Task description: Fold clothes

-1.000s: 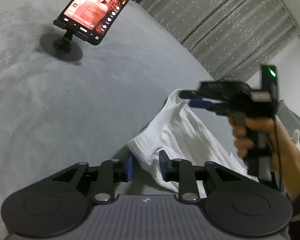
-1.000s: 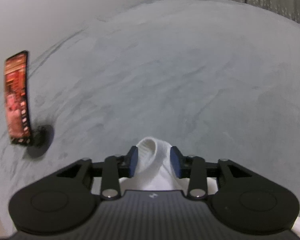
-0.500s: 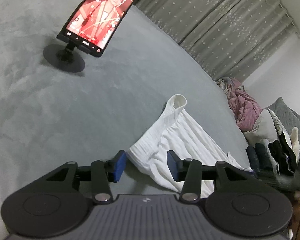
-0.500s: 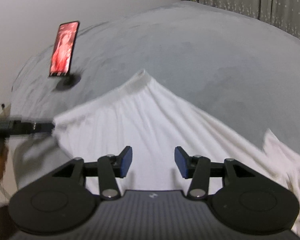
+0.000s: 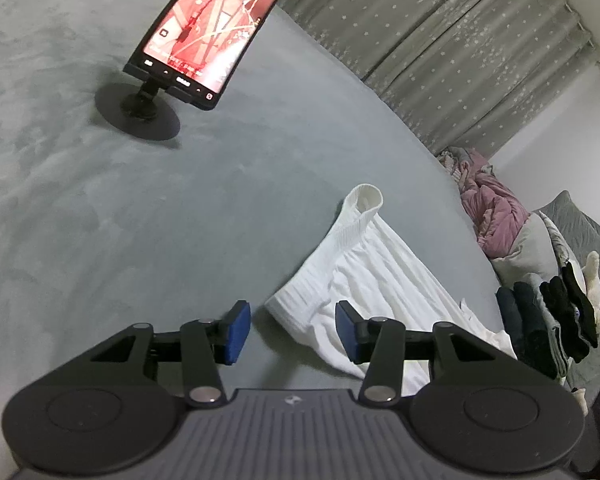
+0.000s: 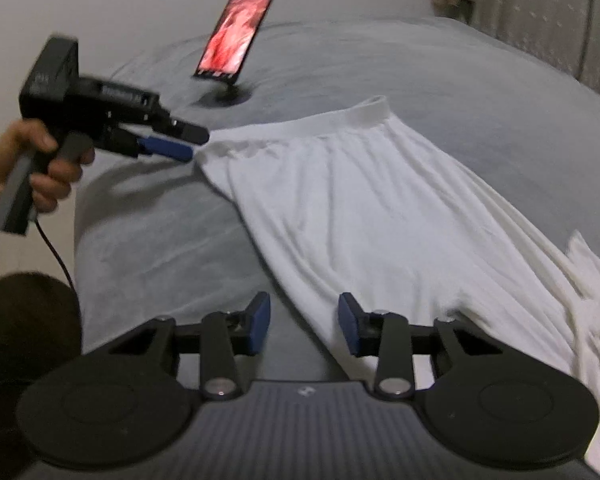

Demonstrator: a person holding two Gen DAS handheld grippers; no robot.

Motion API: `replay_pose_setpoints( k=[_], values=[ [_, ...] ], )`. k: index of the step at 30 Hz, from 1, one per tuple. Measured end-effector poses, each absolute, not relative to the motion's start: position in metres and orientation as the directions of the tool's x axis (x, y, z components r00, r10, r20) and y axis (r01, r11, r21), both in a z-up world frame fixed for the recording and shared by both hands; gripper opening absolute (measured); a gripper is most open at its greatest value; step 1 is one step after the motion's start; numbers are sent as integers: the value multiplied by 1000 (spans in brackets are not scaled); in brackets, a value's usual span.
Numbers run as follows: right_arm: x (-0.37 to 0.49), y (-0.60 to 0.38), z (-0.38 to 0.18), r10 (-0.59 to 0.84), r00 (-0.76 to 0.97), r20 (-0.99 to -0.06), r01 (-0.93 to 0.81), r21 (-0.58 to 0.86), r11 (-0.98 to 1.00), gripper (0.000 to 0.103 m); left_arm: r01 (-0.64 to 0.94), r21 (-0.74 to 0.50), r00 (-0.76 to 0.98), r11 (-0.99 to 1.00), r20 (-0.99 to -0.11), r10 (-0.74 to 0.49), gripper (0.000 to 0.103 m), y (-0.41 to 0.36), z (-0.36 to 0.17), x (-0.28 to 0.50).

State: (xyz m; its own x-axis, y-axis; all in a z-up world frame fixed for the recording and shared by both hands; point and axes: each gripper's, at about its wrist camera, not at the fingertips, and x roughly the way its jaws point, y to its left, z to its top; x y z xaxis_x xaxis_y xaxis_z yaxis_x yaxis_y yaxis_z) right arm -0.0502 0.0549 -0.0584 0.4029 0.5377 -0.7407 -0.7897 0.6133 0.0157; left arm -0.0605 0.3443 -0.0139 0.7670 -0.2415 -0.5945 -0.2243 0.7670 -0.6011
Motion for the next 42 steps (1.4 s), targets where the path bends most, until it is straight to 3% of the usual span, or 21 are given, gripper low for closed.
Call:
replay_pose_setpoints(
  k=[1, 3, 9, 16, 22, 27, 35, 39, 42],
  values=[
    [-49, 60, -63, 523, 408, -748, -795, -9, 607, 4, -224, -600, 765, 768, -597, -243, 48, 344, -14, -61],
    [-46, 57, -63, 515, 413, -751, -790, -14, 613, 0, -221, -597, 761, 771, -601, -247, 50, 344, -13, -63],
    [-48, 28, -38, 543, 410, -733, -780, 27, 626, 0, -225, -621, 756, 751, -598, -268, 53, 343, -13, -66],
    [-60, 12, -45, 509, 346, -788, -801, 35, 598, 0, -213, -675, 736, 707, -586, -338, 55, 328, -13, -77],
    [-54, 18, -56, 537, 333, -775, -777, 97, 622, 2, -176, -549, 743, 817, -619, -255, 56, 291, -7, -67],
    [-52, 18, -56, 563, 322, -761, -757, 151, 636, 14, -159, -467, 746, 870, -634, -204, 56, 274, -11, -55],
    [-47, 16, -51, 627, 280, -727, -732, 261, 630, 17, -177, -424, 757, 888, -636, -153, 55, 272, -11, -49],
    [-46, 16, -51, 623, 287, -728, -722, 263, 640, 19, -166, -329, 819, 930, -571, -55, 56, 267, 6, -61],
    [-45, 16, -52, 621, 290, -728, -718, 263, 644, 19, -89, -290, 836, 953, -542, -87, 56, 262, 15, -61]
  ],
)
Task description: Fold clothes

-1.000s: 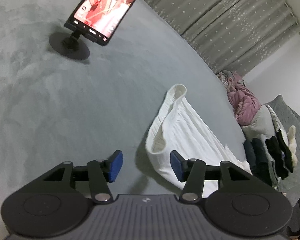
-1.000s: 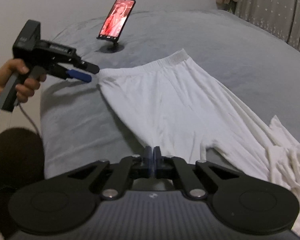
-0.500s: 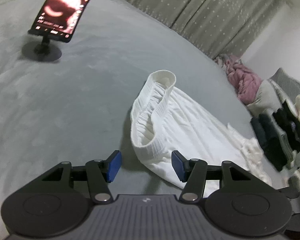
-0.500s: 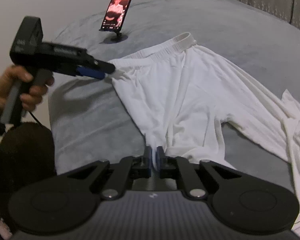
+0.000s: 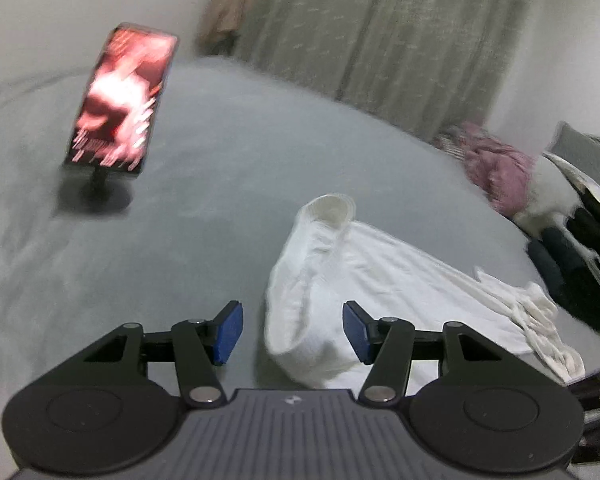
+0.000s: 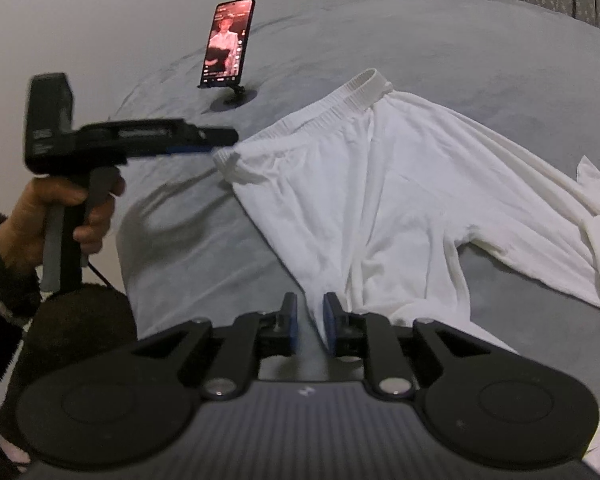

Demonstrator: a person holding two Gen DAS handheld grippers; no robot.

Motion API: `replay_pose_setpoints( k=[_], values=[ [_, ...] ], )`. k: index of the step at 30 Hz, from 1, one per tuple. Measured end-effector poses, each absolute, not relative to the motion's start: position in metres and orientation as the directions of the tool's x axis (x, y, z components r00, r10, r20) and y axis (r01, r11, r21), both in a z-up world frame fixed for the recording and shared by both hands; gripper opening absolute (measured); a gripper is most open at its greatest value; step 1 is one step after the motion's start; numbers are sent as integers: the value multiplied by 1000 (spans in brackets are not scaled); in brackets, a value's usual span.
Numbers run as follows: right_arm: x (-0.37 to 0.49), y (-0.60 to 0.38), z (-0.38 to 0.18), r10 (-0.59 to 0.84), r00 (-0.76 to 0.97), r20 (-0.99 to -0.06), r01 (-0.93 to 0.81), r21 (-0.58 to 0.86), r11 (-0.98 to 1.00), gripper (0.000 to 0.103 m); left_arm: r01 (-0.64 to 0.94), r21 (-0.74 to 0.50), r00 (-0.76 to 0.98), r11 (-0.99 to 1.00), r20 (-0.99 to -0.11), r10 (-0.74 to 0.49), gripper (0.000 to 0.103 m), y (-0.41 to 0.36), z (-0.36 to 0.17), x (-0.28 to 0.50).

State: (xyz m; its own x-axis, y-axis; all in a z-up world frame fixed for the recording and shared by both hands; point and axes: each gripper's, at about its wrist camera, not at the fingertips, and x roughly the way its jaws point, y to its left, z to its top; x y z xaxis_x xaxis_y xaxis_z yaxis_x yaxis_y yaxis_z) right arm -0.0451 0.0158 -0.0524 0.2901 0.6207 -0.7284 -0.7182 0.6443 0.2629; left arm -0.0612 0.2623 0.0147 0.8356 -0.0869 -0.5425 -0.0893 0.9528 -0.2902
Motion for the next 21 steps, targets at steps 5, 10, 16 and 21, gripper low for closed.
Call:
replay_pose_setpoints(
  k=[5, 10, 16, 21],
  values=[
    [-47, 15, -51, 616, 316, -722, -724, 236, 648, 24, 15, -228, 799, 974, -582, -148, 52, 252, 15, -45],
    [-53, 19, -54, 591, 333, -735, -756, 167, 633, 31, 28, -239, 731, 971, -658, -183, 19, 252, 1, -29],
    [-54, 23, -63, 549, 359, -755, -772, 90, 629, 27, -69, -305, 722, 950, -672, -164, 0, 274, -8, -32],
    [-52, 22, -56, 596, 333, -731, -786, 135, 604, 5, -120, -379, 747, 918, -643, -168, 0, 298, -3, -47]
  ],
)
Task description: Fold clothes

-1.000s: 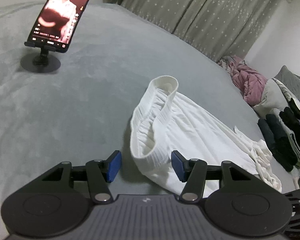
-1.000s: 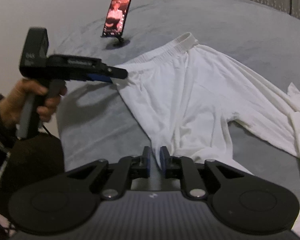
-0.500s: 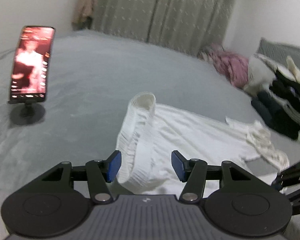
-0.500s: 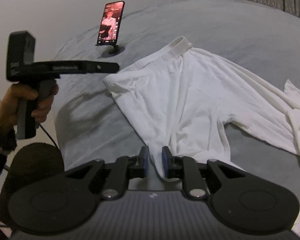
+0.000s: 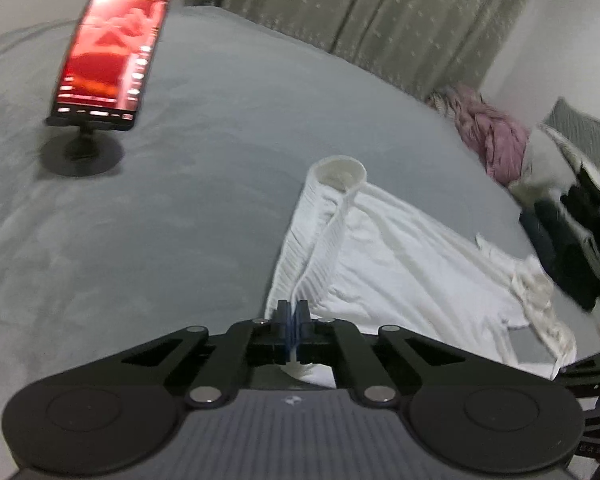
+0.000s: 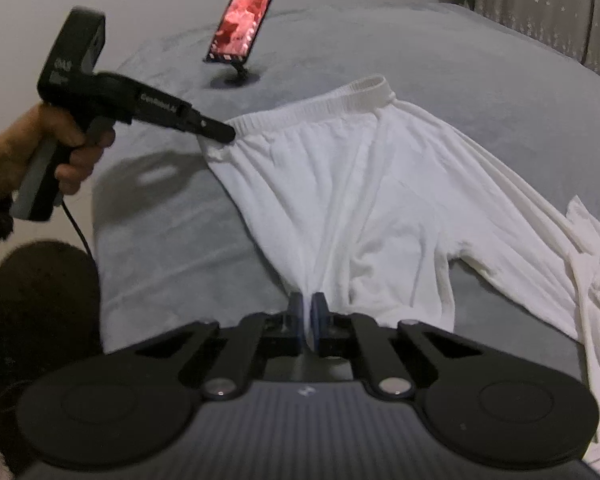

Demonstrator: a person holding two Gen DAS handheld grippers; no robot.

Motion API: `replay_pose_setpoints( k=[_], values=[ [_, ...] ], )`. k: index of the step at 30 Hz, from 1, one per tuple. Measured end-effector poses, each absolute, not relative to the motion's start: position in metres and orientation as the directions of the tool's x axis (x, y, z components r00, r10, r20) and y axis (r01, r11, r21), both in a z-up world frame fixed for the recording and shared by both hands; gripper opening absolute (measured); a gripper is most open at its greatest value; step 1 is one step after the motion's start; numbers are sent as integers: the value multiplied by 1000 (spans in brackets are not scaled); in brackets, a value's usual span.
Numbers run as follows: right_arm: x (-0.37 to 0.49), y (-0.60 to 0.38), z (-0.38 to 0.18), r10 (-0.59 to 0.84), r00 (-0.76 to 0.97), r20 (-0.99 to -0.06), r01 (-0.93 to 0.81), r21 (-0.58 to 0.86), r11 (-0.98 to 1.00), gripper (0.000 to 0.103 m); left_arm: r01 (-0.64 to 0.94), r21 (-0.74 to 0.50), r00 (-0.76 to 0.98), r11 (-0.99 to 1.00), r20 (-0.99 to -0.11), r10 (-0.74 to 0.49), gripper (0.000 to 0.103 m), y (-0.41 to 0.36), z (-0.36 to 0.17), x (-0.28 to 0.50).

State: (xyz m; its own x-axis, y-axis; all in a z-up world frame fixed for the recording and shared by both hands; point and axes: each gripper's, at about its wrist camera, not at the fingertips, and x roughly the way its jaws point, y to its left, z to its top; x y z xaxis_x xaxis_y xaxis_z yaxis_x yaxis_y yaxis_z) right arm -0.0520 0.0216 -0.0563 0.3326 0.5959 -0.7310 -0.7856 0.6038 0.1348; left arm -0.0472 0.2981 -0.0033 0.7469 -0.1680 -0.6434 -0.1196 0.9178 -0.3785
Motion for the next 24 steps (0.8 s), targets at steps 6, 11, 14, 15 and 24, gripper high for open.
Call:
replay_pose_setpoints(
  k=[6, 11, 14, 15, 24],
  values=[
    [-40, 22, -50, 624, 295, -724, -779, 196, 596, 24, -137, -361, 725, 922, -671, -155, 0, 306, -15, -57],
    [0, 39, -31, 619, 346, -705, -755, 183, 630, 36, -104, -350, 750, 931, -643, -157, 1, 300, -15, -63],
    [38, 69, -16, 598, 396, -697, -753, 127, 646, 44, -76, -313, 772, 947, -620, -143, 1, 292, -11, -69],
    [57, 85, -11, 587, 410, -698, -755, 101, 647, 44, -63, -299, 780, 952, -609, -140, 1, 288, -10, -72],
    [125, 190, -30, 455, 401, -795, -848, -135, 512, 40, 80, -218, 801, 973, -567, -193, 1, 269, -7, -83]
  ],
)
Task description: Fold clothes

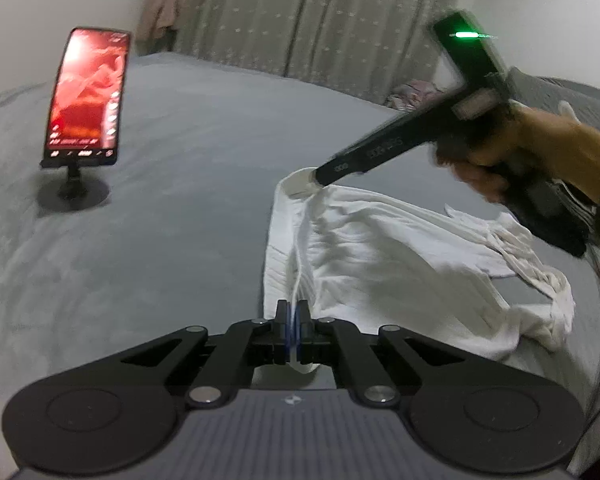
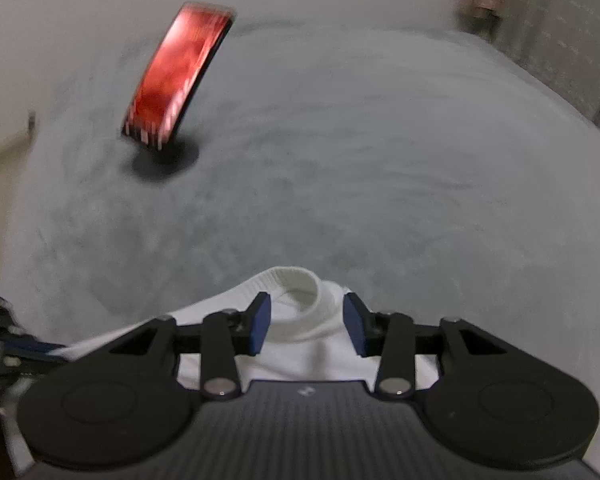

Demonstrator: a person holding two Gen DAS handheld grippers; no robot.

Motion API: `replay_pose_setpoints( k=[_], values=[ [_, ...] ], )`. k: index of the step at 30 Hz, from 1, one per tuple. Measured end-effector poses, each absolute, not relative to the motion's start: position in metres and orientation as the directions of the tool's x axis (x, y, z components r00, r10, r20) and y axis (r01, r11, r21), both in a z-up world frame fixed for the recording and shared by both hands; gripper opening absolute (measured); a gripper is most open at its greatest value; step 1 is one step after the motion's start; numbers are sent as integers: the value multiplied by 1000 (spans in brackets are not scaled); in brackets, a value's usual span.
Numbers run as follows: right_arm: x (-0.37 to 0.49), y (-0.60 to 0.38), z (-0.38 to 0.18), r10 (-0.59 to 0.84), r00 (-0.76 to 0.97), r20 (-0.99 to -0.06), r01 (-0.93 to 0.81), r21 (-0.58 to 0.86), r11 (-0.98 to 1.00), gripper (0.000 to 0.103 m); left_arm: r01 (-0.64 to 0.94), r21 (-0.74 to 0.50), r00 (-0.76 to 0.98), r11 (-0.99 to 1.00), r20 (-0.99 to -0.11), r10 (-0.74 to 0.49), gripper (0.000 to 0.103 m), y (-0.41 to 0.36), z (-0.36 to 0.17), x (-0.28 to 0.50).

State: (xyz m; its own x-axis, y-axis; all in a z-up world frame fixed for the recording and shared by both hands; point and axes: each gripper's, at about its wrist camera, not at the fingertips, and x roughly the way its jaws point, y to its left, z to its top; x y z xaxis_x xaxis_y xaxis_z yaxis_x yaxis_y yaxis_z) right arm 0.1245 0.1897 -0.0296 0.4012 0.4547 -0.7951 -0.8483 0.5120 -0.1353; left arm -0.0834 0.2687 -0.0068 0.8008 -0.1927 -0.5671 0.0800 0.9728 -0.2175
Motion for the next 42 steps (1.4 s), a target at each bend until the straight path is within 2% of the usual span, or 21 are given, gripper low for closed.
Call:
replay_pose_setpoints(
  k=[3, 7, 8, 9, 15, 21, 29, 31, 32, 34, 36, 37, 38, 39, 42],
  values=[
    [126, 215, -48, 375, 419, -827, -880, -268, 392, 40, 124, -191, 794, 974, -569, -212, 1, 264, -8, -81],
    [130, 229, -58, 342, 430, -835, -889, -325, 323, 38, 139, -170, 791, 976, -573, -213, 1, 261, -11, -76],
    [132, 231, -59, 345, 423, -838, -893, -319, 318, 28, 139, -172, 792, 975, -572, -214, 1, 262, -11, -75],
    [133, 233, -60, 348, 415, -840, -897, -313, 313, 0, 140, -174, 793, 975, -570, -216, 1, 263, -11, -75],
    [158, 238, -40, 399, 508, -763, -810, -266, 522, 0, 126, -174, 819, 977, -537, -202, 0, 271, -8, -68],
    [183, 245, -31, 356, 583, -730, -714, -251, 654, 0, 92, -294, 839, 951, -491, -233, 0, 299, -8, -44],
    [197, 268, -67, 289, 559, -777, -683, -233, 692, 0, 33, -374, 792, 927, -555, -252, 0, 318, -29, -27],
    [200, 268, -73, 290, 555, -780, -677, -219, 703, 5, 42, -394, 784, 918, -556, -274, 1, 321, -29, -25],
    [202, 268, -73, 291, 551, -782, -673, -210, 709, 14, 42, -403, 780, 914, -559, -282, 2, 322, -28, -23],
    [204, 267, -69, 290, 543, -788, -667, -195, 719, 20, 58, -416, 767, 908, -563, -307, 5, 325, -25, -17],
    [210, 264, -63, 296, 523, -799, -659, -159, 735, 40, 70, -418, 755, 906, -571, -322, 12, 326, -19, -12],
    [215, 262, -61, 310, 512, -801, -655, -130, 745, 45, 77, -425, 751, 902, -570, -333, 16, 326, -17, -8],
    [220, 255, -55, 340, 492, -802, -649, -77, 757, 60, 88, -433, 747, 897, -567, -347, 24, 325, -14, -8],
    [222, 249, -51, 365, 477, -800, -644, -35, 764, 69, 98, -438, 745, 894, -564, -357, 27, 323, -14, -7],
    [225, 233, -37, 425, 461, -779, -624, 56, 779, 69, 110, -437, 737, 893, -567, -368, 27, 320, -13, -2]
  ],
)
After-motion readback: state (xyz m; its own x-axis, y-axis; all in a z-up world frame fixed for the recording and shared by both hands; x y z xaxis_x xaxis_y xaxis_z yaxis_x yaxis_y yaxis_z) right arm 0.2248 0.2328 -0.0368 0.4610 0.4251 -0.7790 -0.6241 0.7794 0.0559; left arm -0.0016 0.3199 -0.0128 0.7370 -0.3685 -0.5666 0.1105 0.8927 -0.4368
